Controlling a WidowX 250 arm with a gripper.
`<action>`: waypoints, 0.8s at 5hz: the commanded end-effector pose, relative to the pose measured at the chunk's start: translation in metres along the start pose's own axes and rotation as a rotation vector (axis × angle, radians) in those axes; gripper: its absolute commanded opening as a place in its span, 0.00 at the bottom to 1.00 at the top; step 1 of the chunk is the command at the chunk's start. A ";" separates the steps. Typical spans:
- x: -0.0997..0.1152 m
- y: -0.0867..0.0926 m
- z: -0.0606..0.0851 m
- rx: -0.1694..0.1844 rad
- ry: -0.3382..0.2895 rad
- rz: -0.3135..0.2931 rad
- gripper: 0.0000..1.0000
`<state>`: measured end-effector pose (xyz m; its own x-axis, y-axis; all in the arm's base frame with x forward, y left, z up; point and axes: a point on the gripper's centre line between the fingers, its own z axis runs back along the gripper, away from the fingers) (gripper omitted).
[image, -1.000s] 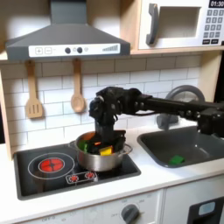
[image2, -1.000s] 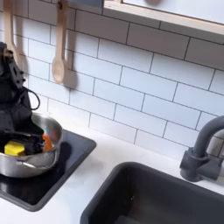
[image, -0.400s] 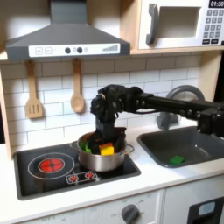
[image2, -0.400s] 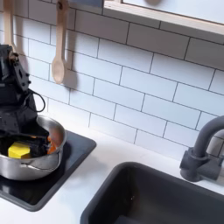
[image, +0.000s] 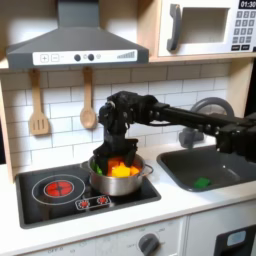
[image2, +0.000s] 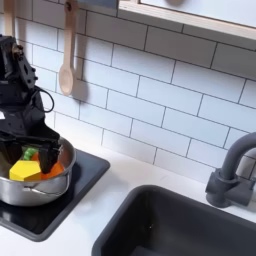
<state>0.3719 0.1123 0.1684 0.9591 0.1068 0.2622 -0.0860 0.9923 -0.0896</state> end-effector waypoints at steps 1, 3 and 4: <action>0.004 0.020 -0.006 0.055 0.018 0.009 1.00; 0.008 0.050 -0.002 0.102 0.001 0.048 1.00; 0.012 0.068 -0.007 0.130 0.012 0.101 1.00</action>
<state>0.3793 0.1799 0.1552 0.9510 0.1993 0.2362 -0.2075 0.9782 0.0100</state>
